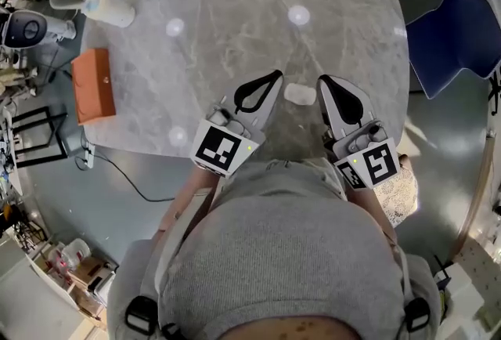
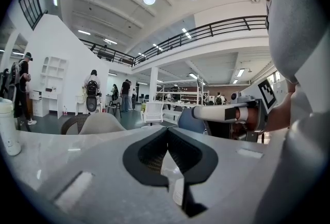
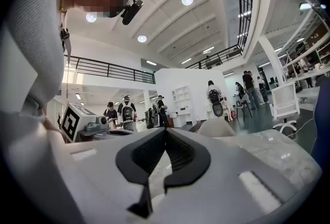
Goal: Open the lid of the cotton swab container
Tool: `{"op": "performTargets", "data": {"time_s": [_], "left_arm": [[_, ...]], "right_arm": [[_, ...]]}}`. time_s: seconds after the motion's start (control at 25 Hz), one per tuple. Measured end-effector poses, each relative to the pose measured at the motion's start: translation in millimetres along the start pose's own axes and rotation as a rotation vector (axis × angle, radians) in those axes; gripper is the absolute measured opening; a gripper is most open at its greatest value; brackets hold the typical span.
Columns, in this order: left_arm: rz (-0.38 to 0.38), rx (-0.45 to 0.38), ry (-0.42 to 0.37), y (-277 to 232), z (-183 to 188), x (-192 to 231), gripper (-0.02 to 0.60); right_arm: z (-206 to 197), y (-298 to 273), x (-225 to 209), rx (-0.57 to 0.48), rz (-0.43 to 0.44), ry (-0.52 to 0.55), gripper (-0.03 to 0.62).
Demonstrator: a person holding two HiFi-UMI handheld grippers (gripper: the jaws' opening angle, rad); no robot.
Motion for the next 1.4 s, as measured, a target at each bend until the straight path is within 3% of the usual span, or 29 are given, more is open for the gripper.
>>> {"op": "performTargets", "data": {"time_s": [0.28,0.56,0.8,1.08,1.4], "left_arm": [[-0.001,0.022,0.001,-2.4,-11.7,2.6,0.017],[-0.025,0.025,0.009,0.2,-18.6,6.6,0.078],[-0.13,0.064,-0.073,1.7,-23.6,-3.8,0.149],[-0.201,0.096,-0.114,1.0,-36.5,-14.8,0.221],[-0.238,0.132,-0.087,-6.7,-57.5,-13.3,0.247]], "right_arm": [[-7.8,-1.0,-2.4,0.021,0.017,-0.002,0.002],[-13.5,5.0,-5.3,0.037,0.018,-0.009,0.002],[-16.2,8.3,-4.8,0.036,0.023,-0.012,0.002],[-20.4,13.3,-2.8,0.036,0.024,-0.018,0.002],[-24.5,6.8,-8.7,0.043,0.03,-0.034,0.002]]}}
Point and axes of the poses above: the fingertips, and each gripper's own axes: y backward along the fingers, x to its left, z out of its top, the point moved 9 cm from there along y, backward along the fingers, and after that the axes turned 3 degrees about -y, right-handed, at the moved point
